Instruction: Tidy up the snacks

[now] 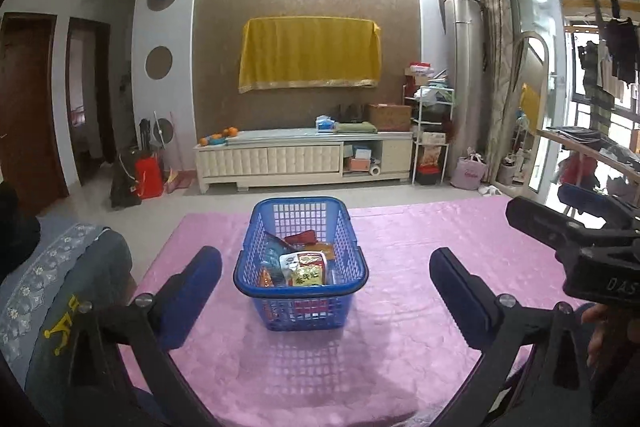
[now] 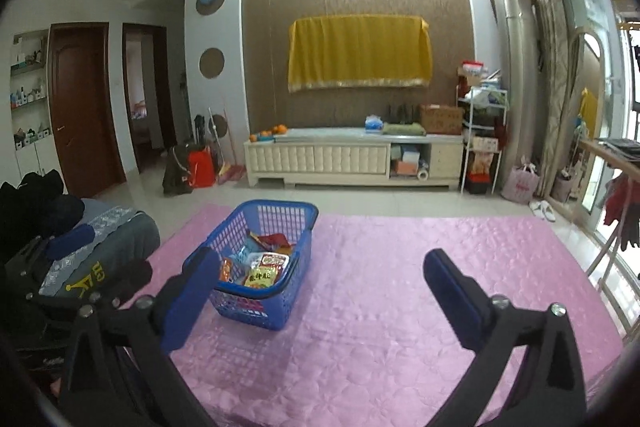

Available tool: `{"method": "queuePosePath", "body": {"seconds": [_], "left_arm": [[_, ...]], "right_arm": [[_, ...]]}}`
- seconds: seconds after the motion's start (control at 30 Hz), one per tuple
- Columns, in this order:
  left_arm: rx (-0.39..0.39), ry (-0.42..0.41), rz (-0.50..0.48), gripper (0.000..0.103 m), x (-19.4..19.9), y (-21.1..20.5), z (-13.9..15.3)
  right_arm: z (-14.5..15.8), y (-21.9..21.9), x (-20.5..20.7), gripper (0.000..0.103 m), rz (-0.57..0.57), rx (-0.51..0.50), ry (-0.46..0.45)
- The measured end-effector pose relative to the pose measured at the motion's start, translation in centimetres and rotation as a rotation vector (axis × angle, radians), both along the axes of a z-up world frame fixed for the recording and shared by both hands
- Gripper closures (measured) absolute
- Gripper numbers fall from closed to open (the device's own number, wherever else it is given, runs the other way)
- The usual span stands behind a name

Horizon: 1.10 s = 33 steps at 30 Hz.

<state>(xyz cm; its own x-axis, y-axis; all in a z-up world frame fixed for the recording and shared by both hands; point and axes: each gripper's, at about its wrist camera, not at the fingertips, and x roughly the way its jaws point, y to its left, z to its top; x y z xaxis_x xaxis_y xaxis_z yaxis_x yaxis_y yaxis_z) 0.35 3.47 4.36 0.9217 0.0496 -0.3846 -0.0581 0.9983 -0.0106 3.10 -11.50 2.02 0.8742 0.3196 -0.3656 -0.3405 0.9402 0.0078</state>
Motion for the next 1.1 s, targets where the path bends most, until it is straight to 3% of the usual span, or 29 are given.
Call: {"method": "queuePosePath", "body": {"seconds": [0.37,1.1], "left_arm": [[0.015,0.006,-0.006,0.000,-1.5,-1.4,0.1],[0.015,0.031,0.013,0.000,-2.2,-1.9,0.2]], "right_arm": [[-1.8,-1.1,-1.5,0.000,-0.033,0.018,0.084],[-2.3,-1.8,-2.6,0.000,-0.020,0.035,0.100]]}}
